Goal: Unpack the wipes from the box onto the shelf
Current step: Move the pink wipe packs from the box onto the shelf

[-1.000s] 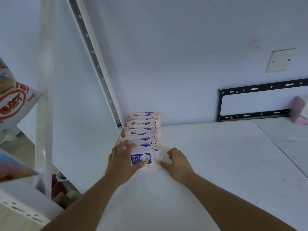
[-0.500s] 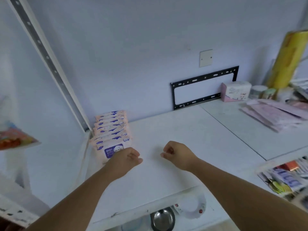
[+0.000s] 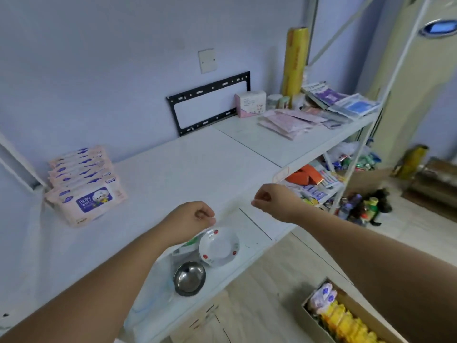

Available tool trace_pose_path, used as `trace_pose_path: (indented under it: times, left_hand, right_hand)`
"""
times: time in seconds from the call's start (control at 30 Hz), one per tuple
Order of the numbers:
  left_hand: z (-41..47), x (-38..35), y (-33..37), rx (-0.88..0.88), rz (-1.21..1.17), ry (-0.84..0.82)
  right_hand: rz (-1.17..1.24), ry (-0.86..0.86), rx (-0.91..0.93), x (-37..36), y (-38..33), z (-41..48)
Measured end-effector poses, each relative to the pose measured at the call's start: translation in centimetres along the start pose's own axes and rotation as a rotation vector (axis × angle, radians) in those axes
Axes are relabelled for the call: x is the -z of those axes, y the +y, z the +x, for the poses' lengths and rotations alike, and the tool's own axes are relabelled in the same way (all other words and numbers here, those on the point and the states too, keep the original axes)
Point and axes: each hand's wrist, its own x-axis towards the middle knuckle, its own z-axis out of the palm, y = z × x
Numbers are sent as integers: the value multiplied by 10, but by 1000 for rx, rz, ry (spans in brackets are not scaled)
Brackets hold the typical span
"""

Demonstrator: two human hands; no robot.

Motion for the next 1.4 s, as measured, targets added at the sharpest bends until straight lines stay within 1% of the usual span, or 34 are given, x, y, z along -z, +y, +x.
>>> trace_pose_path:
  times: [0.23, 0.3, 0.47, 0.6, 0.73, 0.87, 0.93, 1.07, 1.2, 1.4]
  left_hand:
    - [36, -81, 83, -86, 33, -138]
    - [51, -117, 111, -108, 51, -192]
    - [76, -222, 172, -121, 101, -348]
    - [85, -297, 195, -107, 158, -458]
    - [89, -336, 202, -103, 223, -517]
    - [98, -355, 205, -66, 281, -566]
    - [108, -365, 205, -52, 310, -574]
    - [121, -393, 201, -37, 311, -616]
    - [134, -426, 178, -9, 316, -679]
    - [164, -481, 117, 77, 327, -729]
  right_hand:
    - [-18, -75, -141, 55, 109, -60]
    - [-36, -79, -187, 71, 147, -80]
    - [-58, -114, -366, 97, 252, -132]
    - [-15, -134, -491, 107, 321, -168]
    - [-3, -150, -552, 111, 363, -189]
    - [50, -147, -596, 108, 388, -201]
    - [83, -154, -626, 101, 398, -206]
    - [72, -213, -679, 76, 420, -211]
    - [82, -270, -726, 48, 442, -209]
    - [80, -344, -736, -4, 491, -189]
